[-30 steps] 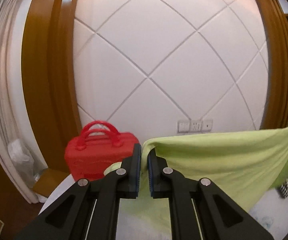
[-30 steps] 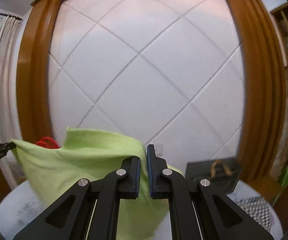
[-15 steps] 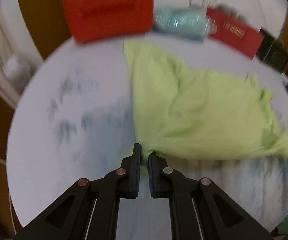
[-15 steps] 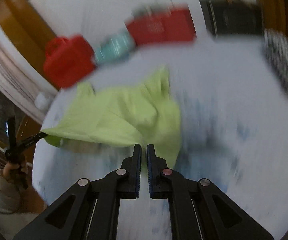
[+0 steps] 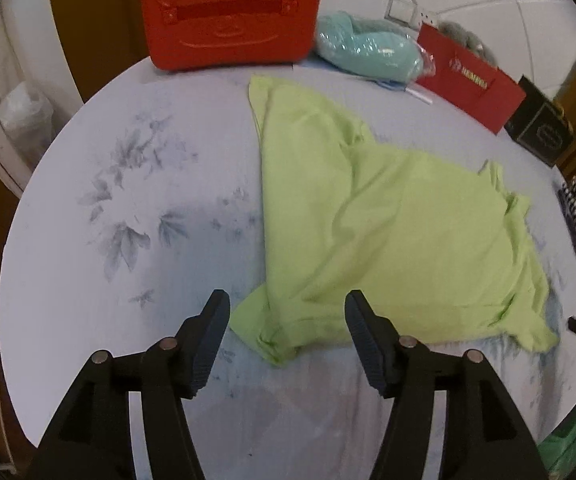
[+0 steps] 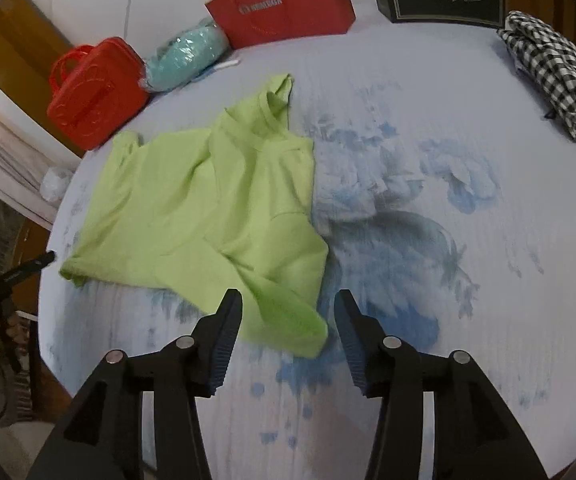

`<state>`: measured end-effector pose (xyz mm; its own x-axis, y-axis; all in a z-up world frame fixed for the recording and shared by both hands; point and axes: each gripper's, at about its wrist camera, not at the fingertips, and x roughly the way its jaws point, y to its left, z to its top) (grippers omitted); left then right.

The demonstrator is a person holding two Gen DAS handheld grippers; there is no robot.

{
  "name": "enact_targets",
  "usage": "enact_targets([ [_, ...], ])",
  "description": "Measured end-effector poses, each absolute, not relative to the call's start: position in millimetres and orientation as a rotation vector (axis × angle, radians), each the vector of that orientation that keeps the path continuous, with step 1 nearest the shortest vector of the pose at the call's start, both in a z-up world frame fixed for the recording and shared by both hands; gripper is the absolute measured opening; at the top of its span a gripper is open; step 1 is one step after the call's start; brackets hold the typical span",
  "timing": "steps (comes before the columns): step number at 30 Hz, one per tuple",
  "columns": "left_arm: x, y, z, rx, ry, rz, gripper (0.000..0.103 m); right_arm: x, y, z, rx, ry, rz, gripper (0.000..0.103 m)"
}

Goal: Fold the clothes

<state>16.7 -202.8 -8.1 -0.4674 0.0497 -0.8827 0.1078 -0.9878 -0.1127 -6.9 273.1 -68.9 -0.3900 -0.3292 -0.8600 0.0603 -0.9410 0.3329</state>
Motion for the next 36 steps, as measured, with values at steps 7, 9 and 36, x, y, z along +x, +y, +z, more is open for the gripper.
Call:
enact_targets([
  [7, 3.9, -211.8, -10.8, 1.579, 0.201, -2.612, 0.063, -25.7, 253.5, -88.2, 1.625, -0.351, -2.394, 0.048],
  [9, -9.3, -211.3, -24.0, 1.612, 0.195, -2.590, 0.063, -31.6, 247.2, -91.8, 1.640, -0.308, -2.402, 0.048],
  [36, 40.1, -195.9, -33.3, 1.819, 0.108, -2.653, 0.015, 19.5, 233.0, -32.0, 1.606, -0.082, -2.429, 0.007],
])
